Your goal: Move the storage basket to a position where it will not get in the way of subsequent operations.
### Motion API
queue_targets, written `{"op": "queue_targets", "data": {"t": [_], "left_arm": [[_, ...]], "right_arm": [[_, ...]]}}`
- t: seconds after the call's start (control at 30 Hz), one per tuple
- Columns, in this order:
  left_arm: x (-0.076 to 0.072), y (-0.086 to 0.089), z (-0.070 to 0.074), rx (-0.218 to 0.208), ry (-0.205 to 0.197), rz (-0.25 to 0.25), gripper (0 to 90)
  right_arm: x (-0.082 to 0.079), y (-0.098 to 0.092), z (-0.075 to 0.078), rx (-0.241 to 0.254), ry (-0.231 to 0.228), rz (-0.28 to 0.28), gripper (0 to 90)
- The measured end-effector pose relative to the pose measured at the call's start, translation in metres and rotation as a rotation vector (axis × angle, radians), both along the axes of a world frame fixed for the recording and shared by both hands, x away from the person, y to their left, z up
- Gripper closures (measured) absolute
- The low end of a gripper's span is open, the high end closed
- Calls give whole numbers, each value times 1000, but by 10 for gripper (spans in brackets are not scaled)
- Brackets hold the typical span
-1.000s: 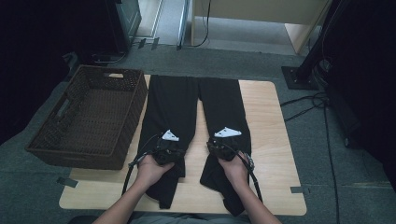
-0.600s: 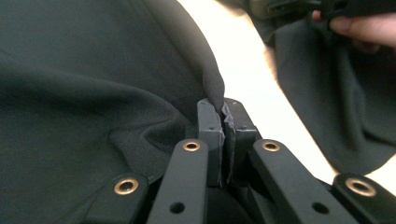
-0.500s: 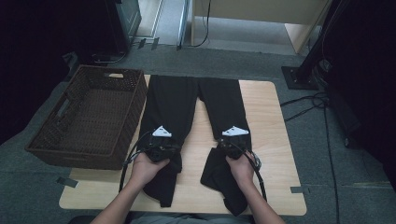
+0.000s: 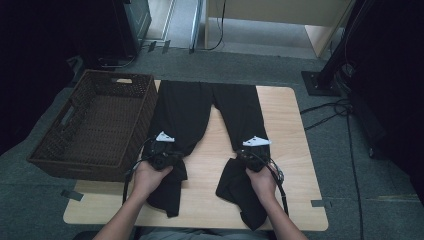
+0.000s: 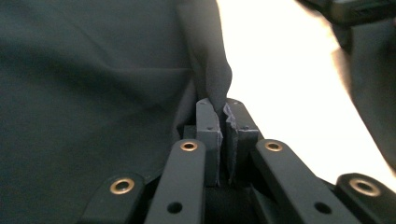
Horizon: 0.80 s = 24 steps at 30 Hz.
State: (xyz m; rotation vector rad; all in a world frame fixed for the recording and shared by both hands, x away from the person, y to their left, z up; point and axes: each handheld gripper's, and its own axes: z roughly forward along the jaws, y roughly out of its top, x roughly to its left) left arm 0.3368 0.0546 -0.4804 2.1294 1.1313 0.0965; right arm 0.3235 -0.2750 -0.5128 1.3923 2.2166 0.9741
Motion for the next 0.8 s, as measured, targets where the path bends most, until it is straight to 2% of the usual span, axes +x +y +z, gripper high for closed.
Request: {"op": "queue_targets", "data": {"t": [0.03, 0.07, 0.13, 0.23, 0.27, 0.37, 0.43, 0.6, 0.7, 0.8], "left_arm": [[0, -1, 1, -11, 17, -10, 787], [0, -2, 3, -21, 24, -24, 734], [-3, -5, 14, -50, 5, -67, 642], [-3, -6, 21, -56, -9, -69, 597], [-2, -6, 23, -51, -9, -70, 577], [5, -6, 22, -50, -7, -68, 573], [14, -8, 14, -57, 13, -46, 569], [22, -14, 8, -56, 29, -42, 541], [21, -16, 8, -48, 43, -42, 496], [14, -12, 12, -16, 16, -65, 468]], "right_arm": [[0, -1, 0, 6, 0, 1, 890], [-1, -2, -1, 10, -4, 3, 890], [-2, 0, -1, -8, -18, 15, 889], [-3, 1, -1, 0, -10, 22, 889], [-4, 4, -1, 20, -3, 24, 890], [-5, 9, -2, 18, -6, 49, 890], [-7, 20, -2, 23, -7, 77, 890], [-9, 31, -2, 27, -2, 115, 890], [-7, 32, -2, 36, -3, 123, 888], [-6, 30, -3, 57, 4, 122, 887]]}}
